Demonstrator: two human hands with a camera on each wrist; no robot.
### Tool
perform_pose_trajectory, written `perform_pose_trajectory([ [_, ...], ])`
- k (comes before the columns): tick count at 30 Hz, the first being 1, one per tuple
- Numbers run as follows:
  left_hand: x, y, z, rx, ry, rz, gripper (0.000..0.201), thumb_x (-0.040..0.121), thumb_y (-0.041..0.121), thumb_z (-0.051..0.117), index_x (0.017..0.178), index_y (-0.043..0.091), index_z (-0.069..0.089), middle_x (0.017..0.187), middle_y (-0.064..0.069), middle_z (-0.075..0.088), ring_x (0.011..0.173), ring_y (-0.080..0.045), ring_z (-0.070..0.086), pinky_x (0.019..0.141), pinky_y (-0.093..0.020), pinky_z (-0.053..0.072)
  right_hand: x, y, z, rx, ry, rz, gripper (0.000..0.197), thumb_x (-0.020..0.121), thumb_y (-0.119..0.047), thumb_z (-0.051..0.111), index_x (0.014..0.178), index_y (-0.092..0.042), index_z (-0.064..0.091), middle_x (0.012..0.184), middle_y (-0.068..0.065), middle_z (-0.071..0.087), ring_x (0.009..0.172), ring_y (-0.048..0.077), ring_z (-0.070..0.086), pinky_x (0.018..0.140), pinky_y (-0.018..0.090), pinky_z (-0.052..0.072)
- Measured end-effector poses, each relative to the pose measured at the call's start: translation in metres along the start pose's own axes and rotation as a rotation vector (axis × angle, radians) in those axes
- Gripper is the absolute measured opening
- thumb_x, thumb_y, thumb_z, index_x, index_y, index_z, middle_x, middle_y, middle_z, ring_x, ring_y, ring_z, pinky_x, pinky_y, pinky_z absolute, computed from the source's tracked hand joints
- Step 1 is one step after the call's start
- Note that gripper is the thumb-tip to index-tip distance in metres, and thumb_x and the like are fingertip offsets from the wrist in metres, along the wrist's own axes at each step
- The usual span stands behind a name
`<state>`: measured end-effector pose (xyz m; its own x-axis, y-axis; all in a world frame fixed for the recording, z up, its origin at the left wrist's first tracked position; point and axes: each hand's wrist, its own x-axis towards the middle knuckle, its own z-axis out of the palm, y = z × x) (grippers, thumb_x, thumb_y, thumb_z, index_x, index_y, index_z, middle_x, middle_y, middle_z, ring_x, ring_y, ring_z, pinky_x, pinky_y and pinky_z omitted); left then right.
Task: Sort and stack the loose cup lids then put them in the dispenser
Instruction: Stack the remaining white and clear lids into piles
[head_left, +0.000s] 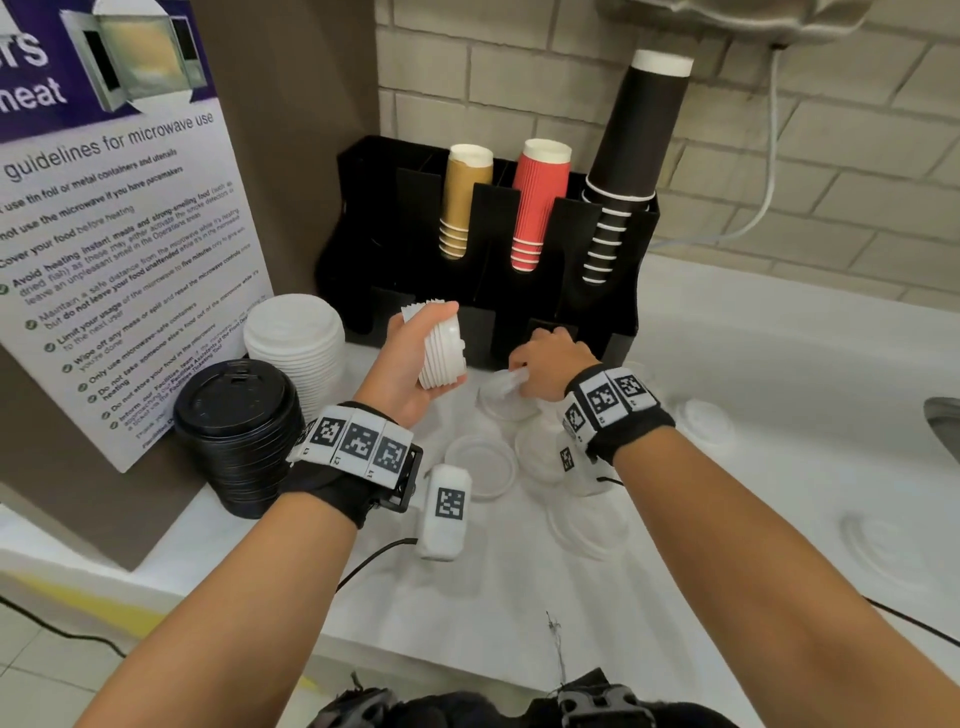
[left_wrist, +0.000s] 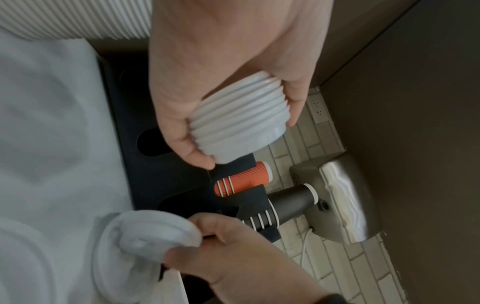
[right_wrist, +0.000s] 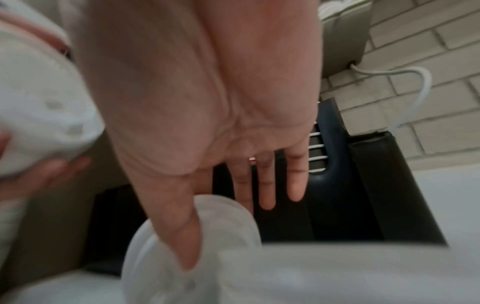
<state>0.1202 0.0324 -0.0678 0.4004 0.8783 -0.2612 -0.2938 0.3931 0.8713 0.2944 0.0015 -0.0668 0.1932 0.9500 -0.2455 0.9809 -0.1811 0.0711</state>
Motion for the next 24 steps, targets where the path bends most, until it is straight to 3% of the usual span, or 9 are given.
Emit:
perform_pose_trajectory([
  [2,0.002,0.001,-0.005,0.011,-0.008,-0.025,0.059,0.087,0.032,0.067,0.139,0.017,0.044,0.101,-0.005,0.059,0.088,-0.017,0.062,0.079,-0.039,0.056,-0.002,0.004,-0.008,0.051,0.011,-0.052,0.029,0.089,-0.020,0.052,0.116,-0.025,0.060,0.128,0.010,0.043,0.125,0.036,0.035,0.103,0.050,0.036],
  [4,0.003,0.002,-0.008,0.040,-0.034,-0.078,0.058,0.086,0.032,0.069,0.138,0.017,0.046,0.099,-0.005,0.060,0.087,-0.017,0.062,0.081,-0.041,0.055,-0.008,0.010,-0.020,0.217,0.034,-0.163,0.019,0.089,-0.015,0.052,0.103,-0.024,0.062,0.123,0.011,0.046,0.119,0.035,0.041,0.103,0.050,0.037],
  [7,0.003,0.000,-0.008,0.119,-0.078,-0.131,0.057,0.086,0.033,0.068,0.136,0.018,0.046,0.108,-0.008,0.059,0.096,-0.023,0.061,0.084,-0.044,0.054,-0.021,0.012,-0.039,0.484,0.005,-0.385,0.024,0.088,-0.005,0.055,0.079,-0.026,0.059,0.102,0.008,0.054,0.097,0.021,0.054,0.088,0.038,0.048],
  [9,0.000,-0.002,-0.002,0.161,-0.138,-0.139,0.055,0.087,0.034,0.066,0.136,0.019,0.047,0.113,-0.008,0.061,0.102,-0.025,0.061,0.084,-0.043,0.054,-0.029,0.008,-0.044,0.635,-0.028,-0.428,0.020,0.090,-0.003,0.052,0.083,-0.020,0.059,0.097,0.007,0.057,0.087,0.016,0.056,0.076,0.031,0.052],
  [13,-0.005,-0.006,0.010,0.119,-0.207,-0.145,0.066,0.078,0.037,0.069,0.138,0.018,0.048,0.118,-0.009,0.064,0.106,-0.027,0.063,0.095,-0.051,0.050,-0.042,0.001,-0.035,0.960,-0.008,-0.286,0.026,0.094,-0.011,0.047,0.103,-0.035,0.050,0.106,0.001,0.055,0.098,0.019,0.060,0.076,0.037,0.060],
  [16,-0.008,-0.008,0.015,0.070,-0.222,-0.145,0.061,0.084,0.036,0.066,0.139,0.017,0.047,0.130,-0.012,0.061,0.115,-0.030,0.062,0.094,-0.052,0.051,-0.051,-0.003,-0.022,1.198,0.091,-0.230,0.039,0.095,-0.011,0.049,0.123,-0.035,0.035,0.105,0.007,0.054,0.096,0.024,0.063,0.075,0.039,0.060],
  [20,-0.011,-0.013,0.023,-0.019,-0.206,-0.129,0.059,0.087,0.034,0.066,0.139,0.018,0.045,0.128,-0.013,0.060,0.108,-0.029,0.064,0.084,-0.048,0.057,-0.061,-0.007,-0.010,1.347,0.240,-0.189,0.028,0.095,-0.011,0.049,0.120,-0.024,0.049,0.117,0.013,0.055,0.103,0.027,0.063,0.079,0.038,0.059],
  [24,-0.014,-0.015,0.025,-0.043,-0.239,-0.109,0.060,0.081,0.038,0.069,0.134,0.018,0.051,0.121,-0.011,0.063,0.104,-0.027,0.064,0.084,-0.046,0.056,-0.073,-0.001,-0.006,1.452,0.200,-0.240,0.033,0.095,-0.023,0.054,0.128,-0.024,0.053,0.121,0.006,0.060,0.111,0.017,0.061,0.091,0.037,0.055],
])
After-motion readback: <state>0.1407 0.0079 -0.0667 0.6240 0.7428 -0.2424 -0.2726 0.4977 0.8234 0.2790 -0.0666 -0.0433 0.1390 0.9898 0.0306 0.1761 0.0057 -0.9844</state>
